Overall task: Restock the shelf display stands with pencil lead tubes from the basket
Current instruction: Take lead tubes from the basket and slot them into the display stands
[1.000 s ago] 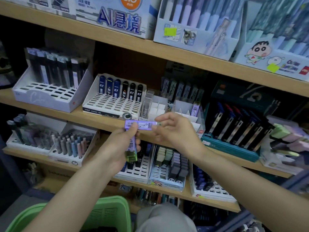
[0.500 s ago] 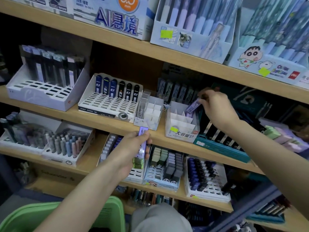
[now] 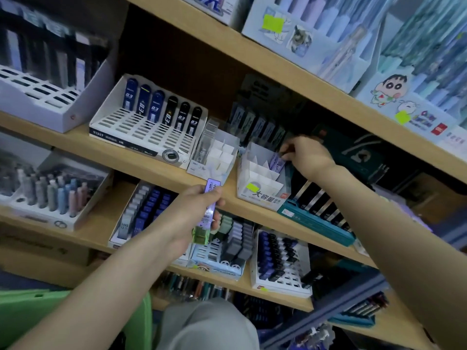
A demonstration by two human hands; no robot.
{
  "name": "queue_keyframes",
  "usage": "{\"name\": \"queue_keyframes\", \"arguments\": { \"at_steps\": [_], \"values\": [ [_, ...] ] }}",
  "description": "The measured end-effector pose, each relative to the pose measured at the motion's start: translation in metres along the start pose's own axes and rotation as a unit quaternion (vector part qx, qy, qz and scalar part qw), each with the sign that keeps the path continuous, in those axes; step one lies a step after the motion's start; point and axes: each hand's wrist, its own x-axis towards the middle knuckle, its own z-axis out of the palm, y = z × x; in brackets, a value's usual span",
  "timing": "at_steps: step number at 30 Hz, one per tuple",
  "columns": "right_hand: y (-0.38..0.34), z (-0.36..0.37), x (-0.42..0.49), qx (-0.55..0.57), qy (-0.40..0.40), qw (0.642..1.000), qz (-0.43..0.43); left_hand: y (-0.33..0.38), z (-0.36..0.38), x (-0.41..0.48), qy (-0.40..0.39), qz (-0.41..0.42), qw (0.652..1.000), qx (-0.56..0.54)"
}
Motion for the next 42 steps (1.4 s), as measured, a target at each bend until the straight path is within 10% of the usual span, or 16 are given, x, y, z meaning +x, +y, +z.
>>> {"name": "queue_keyframes", "arguments": {
  "at_steps": [18,22,30,42],
  "values": [
    [-0.022,0.002,-0.016,-0.22,0.107,0.968,-0.052,0.005,-0.008,0.004,0.029,-0.02,0.993,-0.112],
    [-0.043,0.01,-0.063,0.05,0.129,0.982,-0.126,0.01,-0.002,0.004,0.057,-0.048,0.983,-0.167],
    [-0.08,0.015,-0.135,0.408,-0.157,0.896,-0.082,0.015,0.013,-0.007,0.11,-0.031,0.98,-0.161],
    [-0.078,0.035,-0.138,0.423,-0.099,0.896,-0.094,0.01,0.029,-0.019,0.091,0.02,0.994,-0.049]
  ]
}}
